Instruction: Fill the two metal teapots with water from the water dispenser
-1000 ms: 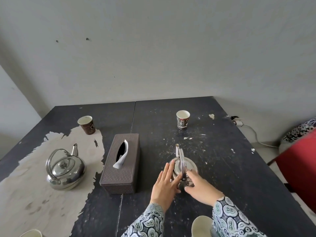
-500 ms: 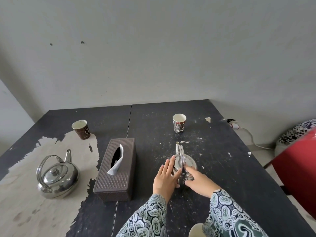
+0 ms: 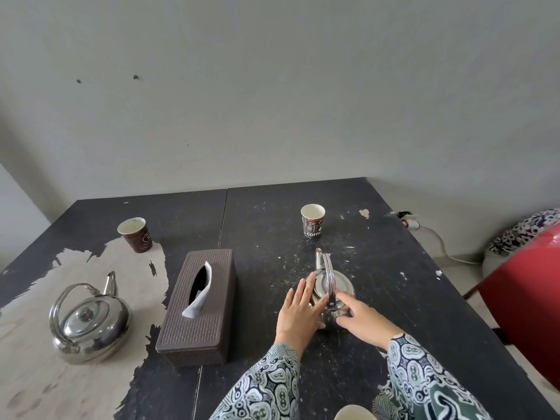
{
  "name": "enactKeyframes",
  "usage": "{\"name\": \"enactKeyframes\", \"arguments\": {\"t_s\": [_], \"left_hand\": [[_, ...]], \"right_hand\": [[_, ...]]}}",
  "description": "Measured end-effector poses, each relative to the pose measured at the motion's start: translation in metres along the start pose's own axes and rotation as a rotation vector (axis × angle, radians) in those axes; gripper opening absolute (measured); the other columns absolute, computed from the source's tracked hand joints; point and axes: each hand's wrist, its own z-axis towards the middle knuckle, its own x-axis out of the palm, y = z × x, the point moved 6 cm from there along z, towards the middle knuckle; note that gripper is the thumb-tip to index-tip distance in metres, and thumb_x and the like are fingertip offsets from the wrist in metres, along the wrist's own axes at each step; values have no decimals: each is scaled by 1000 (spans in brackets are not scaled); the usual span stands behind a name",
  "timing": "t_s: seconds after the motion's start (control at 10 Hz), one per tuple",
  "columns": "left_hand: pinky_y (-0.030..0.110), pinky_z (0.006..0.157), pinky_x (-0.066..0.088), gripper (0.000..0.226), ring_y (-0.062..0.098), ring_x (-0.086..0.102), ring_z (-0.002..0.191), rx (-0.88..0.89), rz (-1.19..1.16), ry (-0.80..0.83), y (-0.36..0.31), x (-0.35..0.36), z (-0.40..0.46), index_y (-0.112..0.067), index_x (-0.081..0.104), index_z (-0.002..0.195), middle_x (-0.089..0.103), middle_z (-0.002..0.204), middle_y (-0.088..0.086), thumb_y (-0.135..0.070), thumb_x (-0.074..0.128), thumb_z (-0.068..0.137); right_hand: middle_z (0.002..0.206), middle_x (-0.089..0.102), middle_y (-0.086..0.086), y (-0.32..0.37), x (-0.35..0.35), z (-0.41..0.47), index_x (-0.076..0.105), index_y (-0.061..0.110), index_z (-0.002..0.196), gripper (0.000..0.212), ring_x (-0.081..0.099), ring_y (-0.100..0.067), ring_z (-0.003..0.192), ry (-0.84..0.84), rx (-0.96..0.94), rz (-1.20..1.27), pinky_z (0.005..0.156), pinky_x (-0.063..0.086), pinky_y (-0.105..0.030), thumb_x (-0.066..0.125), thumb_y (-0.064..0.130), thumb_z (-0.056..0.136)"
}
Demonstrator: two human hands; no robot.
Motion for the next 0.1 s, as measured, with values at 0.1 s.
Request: {"name": "enactKeyframes", "arguments": {"t_s": [0.1], "left_hand": [[48, 117, 5, 70, 27, -2, 145, 28, -20, 44, 7, -5, -14, -34, -2, 146, -18, 156, 3, -34, 45, 95]], "right_hand": [[147, 36, -5, 0, 2, -7, 23, 25, 142, 56, 39, -21, 131, 32, 5, 14, 106, 31, -31, 45, 23, 90]]}}
